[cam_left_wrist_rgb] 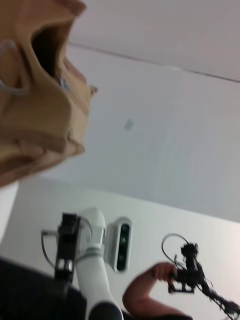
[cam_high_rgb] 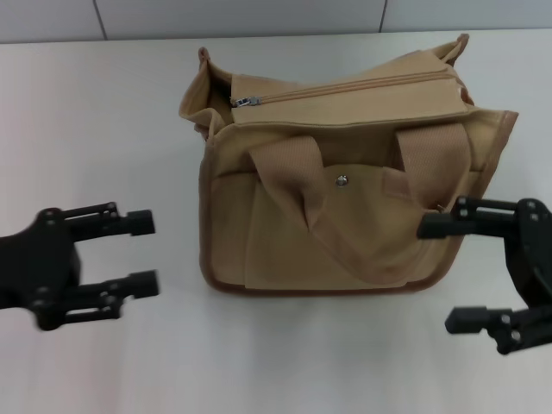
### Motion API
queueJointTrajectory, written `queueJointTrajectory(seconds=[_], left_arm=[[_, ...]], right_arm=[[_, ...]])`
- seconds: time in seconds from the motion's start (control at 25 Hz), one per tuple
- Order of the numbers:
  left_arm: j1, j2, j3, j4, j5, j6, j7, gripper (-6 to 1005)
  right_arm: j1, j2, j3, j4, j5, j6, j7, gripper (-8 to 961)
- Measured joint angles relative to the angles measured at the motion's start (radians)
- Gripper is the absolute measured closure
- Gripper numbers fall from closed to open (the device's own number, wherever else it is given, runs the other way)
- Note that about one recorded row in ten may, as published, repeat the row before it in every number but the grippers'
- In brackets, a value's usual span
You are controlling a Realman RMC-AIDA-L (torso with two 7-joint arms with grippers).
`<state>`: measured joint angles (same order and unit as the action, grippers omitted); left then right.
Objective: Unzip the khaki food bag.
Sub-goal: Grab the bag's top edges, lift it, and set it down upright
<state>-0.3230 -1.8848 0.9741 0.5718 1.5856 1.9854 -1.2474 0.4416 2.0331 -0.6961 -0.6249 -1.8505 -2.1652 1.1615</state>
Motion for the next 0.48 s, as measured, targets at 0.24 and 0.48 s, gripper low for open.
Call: queueJointTrajectory(seconds=[0.24,0.48], left_arm=[[0.016,-0.092,-0.015,-0.028,0.071,-0.238,0.091,310],[0.032,-0.173,-0.044,-0.029,0.086,-0.359,0.189,318]], right_arm=[[-0.011,0.003,0.042,0.003,0.003,0.027,-0.003,139],[-0.018,0.003,0.052,0.004,0.005,0.035,0.002,142]])
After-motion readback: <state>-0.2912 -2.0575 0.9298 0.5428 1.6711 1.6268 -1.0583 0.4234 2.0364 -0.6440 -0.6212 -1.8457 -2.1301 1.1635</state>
